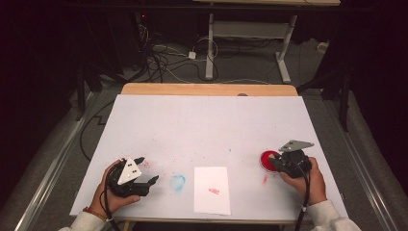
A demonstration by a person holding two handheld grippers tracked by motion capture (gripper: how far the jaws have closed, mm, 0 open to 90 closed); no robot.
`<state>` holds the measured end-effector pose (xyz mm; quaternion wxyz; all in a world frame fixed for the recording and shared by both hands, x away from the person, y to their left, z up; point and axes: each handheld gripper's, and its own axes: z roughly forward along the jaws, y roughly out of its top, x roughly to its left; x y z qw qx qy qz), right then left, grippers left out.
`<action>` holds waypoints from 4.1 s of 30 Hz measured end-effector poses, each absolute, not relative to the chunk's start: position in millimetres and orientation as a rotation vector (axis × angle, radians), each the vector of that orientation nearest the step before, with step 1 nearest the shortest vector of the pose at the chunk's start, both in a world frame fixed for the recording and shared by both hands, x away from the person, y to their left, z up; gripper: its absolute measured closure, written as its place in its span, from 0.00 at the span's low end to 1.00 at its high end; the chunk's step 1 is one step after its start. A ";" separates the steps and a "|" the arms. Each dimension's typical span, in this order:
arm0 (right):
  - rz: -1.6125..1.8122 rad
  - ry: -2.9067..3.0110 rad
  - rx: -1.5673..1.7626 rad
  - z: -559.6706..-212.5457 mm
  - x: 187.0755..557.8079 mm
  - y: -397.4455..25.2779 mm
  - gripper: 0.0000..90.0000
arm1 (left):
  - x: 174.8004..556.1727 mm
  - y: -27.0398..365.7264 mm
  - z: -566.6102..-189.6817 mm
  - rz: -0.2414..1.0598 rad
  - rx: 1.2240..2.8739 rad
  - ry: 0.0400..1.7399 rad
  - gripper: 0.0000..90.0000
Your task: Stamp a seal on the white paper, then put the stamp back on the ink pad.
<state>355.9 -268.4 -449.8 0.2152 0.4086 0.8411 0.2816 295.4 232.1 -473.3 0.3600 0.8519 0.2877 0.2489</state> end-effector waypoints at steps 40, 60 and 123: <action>0.846 2.292 1.164 -446.8 352.3 -271.3 0.85 | 296.1 230.5 -473.5 0.641 2.200 0.738 0.23; 0.921 2.240 1.142 -440.8 351.7 -272.3 0.66 | 296.9 233.2 -473.3 0.641 2.190 0.744 0.23; 1.035 2.018 0.821 -403.2 296.1 -263.6 0.22 | 291.8 232.1 -473.5 0.634 2.199 0.742 0.23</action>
